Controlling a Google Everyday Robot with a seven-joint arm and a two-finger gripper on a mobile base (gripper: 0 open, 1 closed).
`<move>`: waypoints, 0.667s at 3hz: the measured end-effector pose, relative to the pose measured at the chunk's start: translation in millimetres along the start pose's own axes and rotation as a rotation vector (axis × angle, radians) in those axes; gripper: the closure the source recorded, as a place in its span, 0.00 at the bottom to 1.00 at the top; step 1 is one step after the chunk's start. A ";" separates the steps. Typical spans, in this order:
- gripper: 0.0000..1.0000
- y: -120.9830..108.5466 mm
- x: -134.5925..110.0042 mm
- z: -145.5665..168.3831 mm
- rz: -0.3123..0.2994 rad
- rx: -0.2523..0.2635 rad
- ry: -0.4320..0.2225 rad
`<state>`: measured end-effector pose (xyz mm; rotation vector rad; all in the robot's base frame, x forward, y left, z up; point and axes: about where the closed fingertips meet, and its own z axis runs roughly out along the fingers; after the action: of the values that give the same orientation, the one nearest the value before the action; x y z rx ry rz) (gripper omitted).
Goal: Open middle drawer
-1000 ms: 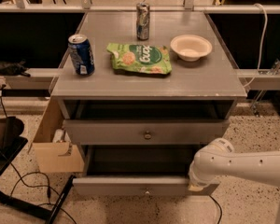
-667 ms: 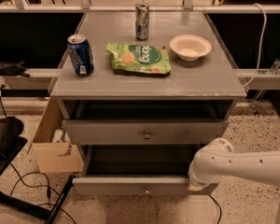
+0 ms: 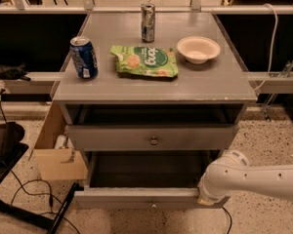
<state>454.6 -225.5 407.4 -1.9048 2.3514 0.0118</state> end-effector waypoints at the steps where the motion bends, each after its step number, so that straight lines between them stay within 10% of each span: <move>1: 1.00 7.6 -7.7 -7.2 -0.004 0.010 -0.033; 2: 1.00 23.5 -2.2 -10.6 0.011 -0.005 -0.043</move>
Offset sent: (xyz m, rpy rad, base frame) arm -0.3646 -0.0314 0.0715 0.3040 0.2456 -0.2492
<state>431.2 -219.3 416.5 -1.8738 2.3361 0.0589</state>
